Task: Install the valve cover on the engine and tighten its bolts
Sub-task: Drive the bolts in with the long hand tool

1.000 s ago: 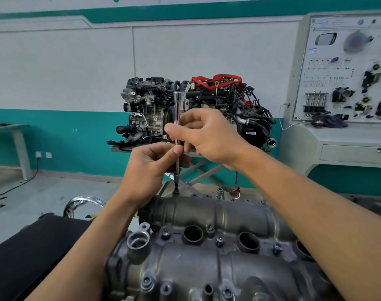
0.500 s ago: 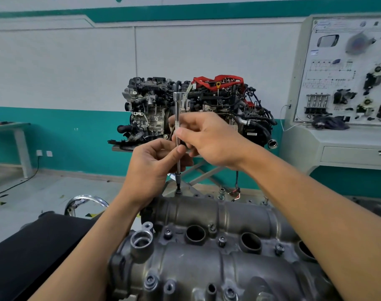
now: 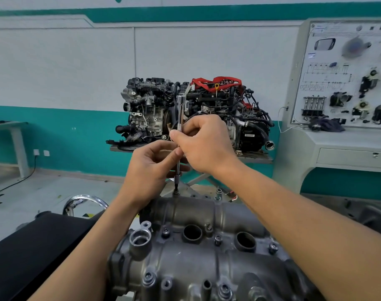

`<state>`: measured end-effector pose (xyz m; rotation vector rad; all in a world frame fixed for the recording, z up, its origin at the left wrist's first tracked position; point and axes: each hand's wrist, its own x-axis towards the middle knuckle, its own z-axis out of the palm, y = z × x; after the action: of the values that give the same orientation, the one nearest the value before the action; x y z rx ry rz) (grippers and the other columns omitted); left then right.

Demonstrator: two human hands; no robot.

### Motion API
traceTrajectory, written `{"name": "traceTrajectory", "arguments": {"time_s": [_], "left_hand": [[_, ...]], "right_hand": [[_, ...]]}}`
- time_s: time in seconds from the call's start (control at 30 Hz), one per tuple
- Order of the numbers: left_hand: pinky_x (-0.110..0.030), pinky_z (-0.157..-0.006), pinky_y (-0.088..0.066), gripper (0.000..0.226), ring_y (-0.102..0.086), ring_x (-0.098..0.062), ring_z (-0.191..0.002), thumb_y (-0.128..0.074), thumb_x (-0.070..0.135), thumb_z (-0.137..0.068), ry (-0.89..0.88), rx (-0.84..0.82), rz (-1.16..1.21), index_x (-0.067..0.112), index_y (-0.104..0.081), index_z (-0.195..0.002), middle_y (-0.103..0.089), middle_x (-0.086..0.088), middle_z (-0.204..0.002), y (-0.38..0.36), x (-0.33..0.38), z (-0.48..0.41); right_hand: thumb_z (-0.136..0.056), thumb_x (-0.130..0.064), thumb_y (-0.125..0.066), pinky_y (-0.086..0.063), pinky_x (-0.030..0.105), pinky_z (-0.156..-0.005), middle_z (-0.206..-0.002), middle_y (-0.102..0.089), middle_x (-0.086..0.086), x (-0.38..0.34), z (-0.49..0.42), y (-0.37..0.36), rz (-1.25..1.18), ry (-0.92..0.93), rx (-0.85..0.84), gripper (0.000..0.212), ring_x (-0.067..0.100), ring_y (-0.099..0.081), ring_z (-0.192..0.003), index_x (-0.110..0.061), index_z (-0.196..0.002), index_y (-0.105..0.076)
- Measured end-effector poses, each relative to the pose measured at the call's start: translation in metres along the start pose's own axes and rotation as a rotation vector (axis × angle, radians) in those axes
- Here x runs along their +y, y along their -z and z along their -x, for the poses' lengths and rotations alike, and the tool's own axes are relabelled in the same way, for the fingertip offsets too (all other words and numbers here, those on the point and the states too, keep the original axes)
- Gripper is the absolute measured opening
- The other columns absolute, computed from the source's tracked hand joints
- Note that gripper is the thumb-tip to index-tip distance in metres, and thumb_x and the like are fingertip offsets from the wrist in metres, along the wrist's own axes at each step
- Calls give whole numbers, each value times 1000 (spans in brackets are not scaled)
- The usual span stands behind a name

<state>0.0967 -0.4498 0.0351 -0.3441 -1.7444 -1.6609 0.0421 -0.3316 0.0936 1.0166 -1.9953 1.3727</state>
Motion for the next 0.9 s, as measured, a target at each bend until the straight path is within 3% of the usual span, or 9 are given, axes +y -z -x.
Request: {"name": "traceTrajectory", "arguments": {"time_s": [0.1,0.2,0.27,0.33,0.5,0.6,0.7,0.83,0.9], "left_hand": [[-26,-58,-60,20,-77,-23,-69,-70,23,-82,3,44,36,6,-72,-93,-79,-7,-79,1,-1,0],[-28,-60,-61,20,-78,-24,-71,-67,23,-84,28,27,28,7,-73,-95,-79,-7,-80,3,-3,0],[-28,-61,-61,20,-78,-23,-72,-65,24,-86,26,-1,13,10,-73,-97,-79,-6,-80,4,-3,0],[-27,-62,-61,20,-78,-23,-75,-63,24,-88,20,-25,13,11,-73,-98,-79,-5,-81,4,-3,0],[-27,-60,-60,19,-79,-25,-82,-57,19,-99,19,-27,-34,16,-75,-94,-79,-3,-83,4,-3,0],[-27,-59,-60,28,-78,-24,-78,-52,13,-103,33,-27,-43,19,-76,-90,-79,-4,-80,4,-3,1],[-27,-60,-60,26,-78,-25,-78,-50,4,-103,60,-68,-93,10,-75,-95,-79,-5,-82,5,-3,-1],[-21,-63,-56,22,-78,-22,-78,-54,-7,-98,106,-150,-277,6,-72,-102,-79,-2,-86,6,-5,0],[-21,-66,-57,20,-78,-22,-80,-58,-3,-98,104,-159,-321,8,-72,-106,-79,-5,-92,8,-5,2]], "right_hand": [[-88,-24,-72,-44,21,-51,-58,-65,1,-1,-1,7,-38,5,-105,25,5,-51,-48,-7,-69,-70],[-100,-14,-56,-53,32,-58,-85,-71,18,0,-2,17,-191,8,-340,22,10,-55,-54,3,-94,-69],[-102,-8,-50,-48,20,-49,-95,-72,17,2,-3,19,-288,-37,-384,22,10,-56,-51,7,-103,-66],[-101,-6,-51,-44,14,-46,-92,-72,15,4,-3,16,-329,-70,-362,21,9,-56,-47,10,-102,-64],[-97,-7,-59,-45,18,-44,-75,-73,13,8,-2,5,-265,-16,-230,21,17,-62,-45,7,-85,-70],[-92,-9,-65,-49,24,-46,-62,-71,6,8,-1,1,-201,36,-139,22,16,-64,-43,-1,-72,-71],[-88,-12,-69,-54,30,-50,-56,-69,3,6,0,-3,-132,69,-43,26,16,-65,-46,-5,-63,-70],[-87,-16,-70,-55,44,-53,-56,-68,10,5,1,-5,-95,69,9,30,31,-65,-51,1,-63,-69],[-88,-16,-69,-56,44,-55,-57,-69,10,6,1,-3,-125,54,-14,28,29,-66,-51,1,-65,-70]]}}
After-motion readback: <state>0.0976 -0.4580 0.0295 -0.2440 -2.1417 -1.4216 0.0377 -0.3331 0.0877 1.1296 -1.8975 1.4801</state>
